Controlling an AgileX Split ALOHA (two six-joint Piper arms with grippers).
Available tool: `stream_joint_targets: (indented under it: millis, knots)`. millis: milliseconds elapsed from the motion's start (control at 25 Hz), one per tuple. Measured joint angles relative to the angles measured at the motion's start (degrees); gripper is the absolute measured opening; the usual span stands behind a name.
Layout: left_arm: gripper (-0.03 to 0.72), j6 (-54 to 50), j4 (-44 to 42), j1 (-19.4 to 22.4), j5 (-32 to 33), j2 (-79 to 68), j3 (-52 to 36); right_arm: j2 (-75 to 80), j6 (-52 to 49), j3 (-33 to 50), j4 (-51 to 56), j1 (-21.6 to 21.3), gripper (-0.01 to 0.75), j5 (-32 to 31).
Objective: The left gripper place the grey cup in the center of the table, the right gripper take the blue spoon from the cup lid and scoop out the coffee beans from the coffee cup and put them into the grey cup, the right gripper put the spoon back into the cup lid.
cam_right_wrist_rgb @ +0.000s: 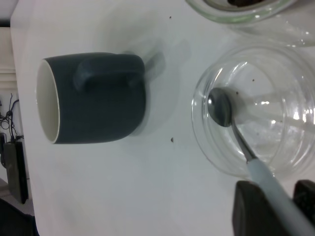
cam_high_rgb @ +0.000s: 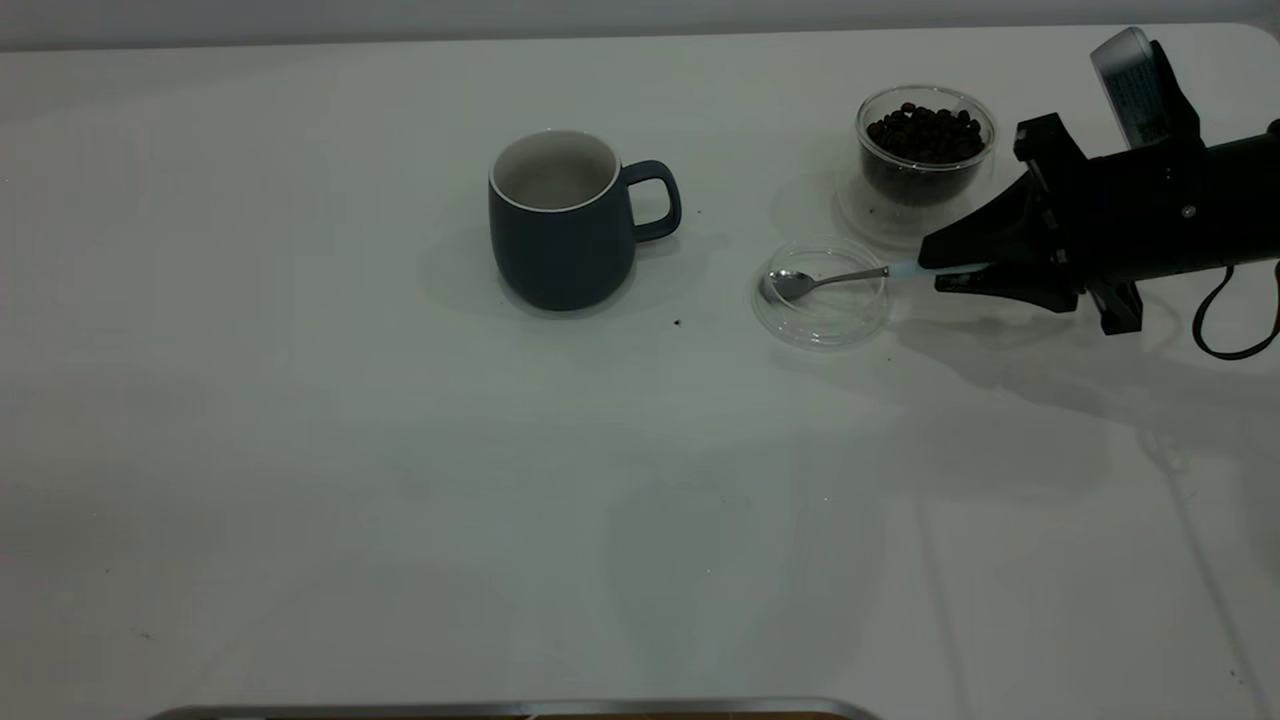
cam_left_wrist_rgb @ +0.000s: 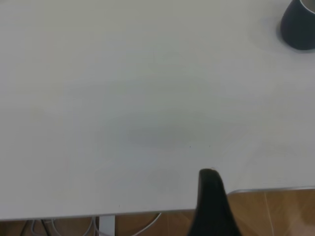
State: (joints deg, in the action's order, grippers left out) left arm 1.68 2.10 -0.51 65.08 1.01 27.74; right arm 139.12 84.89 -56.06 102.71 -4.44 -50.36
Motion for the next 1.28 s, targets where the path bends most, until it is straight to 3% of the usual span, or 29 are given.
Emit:
stream_joint_targets:
  millis: [320, 440, 720, 920, 1080, 1280]
  knots:
    - [0.592, 0.06, 0.00, 0.00, 0.00, 0.00, 0.00, 0.00, 0.03, 0.00, 0.00, -0.06, 0.587, 0.16]
    - [0.592, 0.06, 0.00, 0.00, 0.00, 0.00, 0.00, 0.00, -0.67, 0.00, -0.27, -0.50, 0.662, 1.47]
    - [0.592, 0.06, 0.00, 0.00, 0.00, 0.00, 0.00, -3.89, -11.18, 0.00, -12.43, -2.58, 0.669, 9.64]
    - [0.592, 0.06, 0.00, 0.00, 0.00, 0.00, 0.00, -13.00, -28.51, 0.00, -31.35, -2.79, 0.663, 15.38]
    - [0.592, 0.06, 0.00, 0.00, 0.00, 0.00, 0.00, -24.13, -43.97, 0.11, -47.46, -2.87, 0.653, 14.58]
    - [0.592, 0.06, 0.00, 0.00, 0.00, 0.00, 0.00, -41.72, -58.65, 0.44, -60.65, -2.87, 0.638, 8.84]
